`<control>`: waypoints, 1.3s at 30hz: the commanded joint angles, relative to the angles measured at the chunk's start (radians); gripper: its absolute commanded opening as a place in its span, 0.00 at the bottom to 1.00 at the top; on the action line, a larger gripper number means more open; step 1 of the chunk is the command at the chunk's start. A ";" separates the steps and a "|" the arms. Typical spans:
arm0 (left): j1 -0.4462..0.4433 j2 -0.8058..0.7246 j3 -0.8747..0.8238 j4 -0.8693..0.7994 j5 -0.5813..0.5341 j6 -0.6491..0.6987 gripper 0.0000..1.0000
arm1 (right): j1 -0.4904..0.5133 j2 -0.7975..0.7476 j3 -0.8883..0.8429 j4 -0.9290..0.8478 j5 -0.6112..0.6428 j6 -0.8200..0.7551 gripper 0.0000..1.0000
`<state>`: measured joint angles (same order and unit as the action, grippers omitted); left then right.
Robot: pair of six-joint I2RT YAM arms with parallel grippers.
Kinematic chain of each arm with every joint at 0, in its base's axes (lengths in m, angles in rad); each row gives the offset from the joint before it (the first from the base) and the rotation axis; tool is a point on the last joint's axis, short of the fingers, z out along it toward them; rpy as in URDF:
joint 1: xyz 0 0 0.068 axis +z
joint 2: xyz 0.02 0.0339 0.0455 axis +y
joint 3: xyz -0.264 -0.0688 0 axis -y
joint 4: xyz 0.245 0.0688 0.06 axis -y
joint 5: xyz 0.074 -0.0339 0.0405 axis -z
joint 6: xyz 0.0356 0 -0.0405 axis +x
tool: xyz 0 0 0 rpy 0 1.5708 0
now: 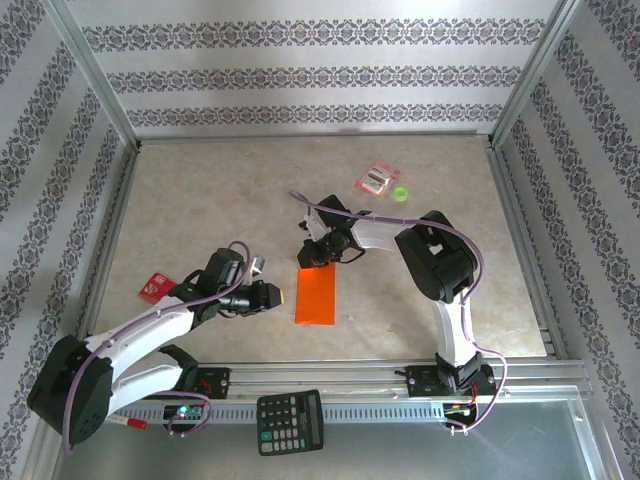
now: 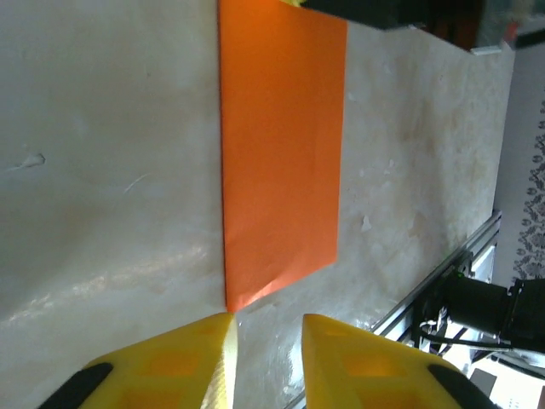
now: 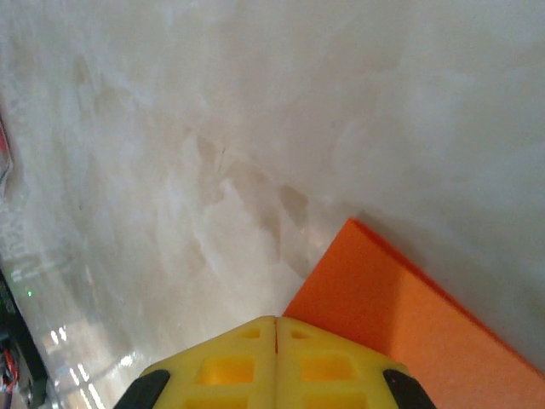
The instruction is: Fold a paper plane with a square sheet of paper (pick it up from the middle)
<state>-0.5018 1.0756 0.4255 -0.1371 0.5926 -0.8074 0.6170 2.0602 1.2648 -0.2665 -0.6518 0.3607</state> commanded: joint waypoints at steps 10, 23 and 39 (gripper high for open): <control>-0.012 0.382 0.245 0.111 0.003 0.063 0.00 | -0.042 -0.389 -0.243 -0.033 0.182 0.132 0.23; 0.005 0.704 0.420 0.125 -0.007 0.123 0.00 | 0.007 -0.719 -0.525 -0.037 0.427 0.215 0.37; 0.024 0.686 0.448 0.249 0.007 0.004 0.02 | 0.141 -0.733 -0.572 -0.031 0.424 0.310 0.45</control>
<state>-0.4759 1.8179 0.8860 0.0513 0.5720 -0.7536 0.7380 1.3163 0.7090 -0.3038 -0.2661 0.6277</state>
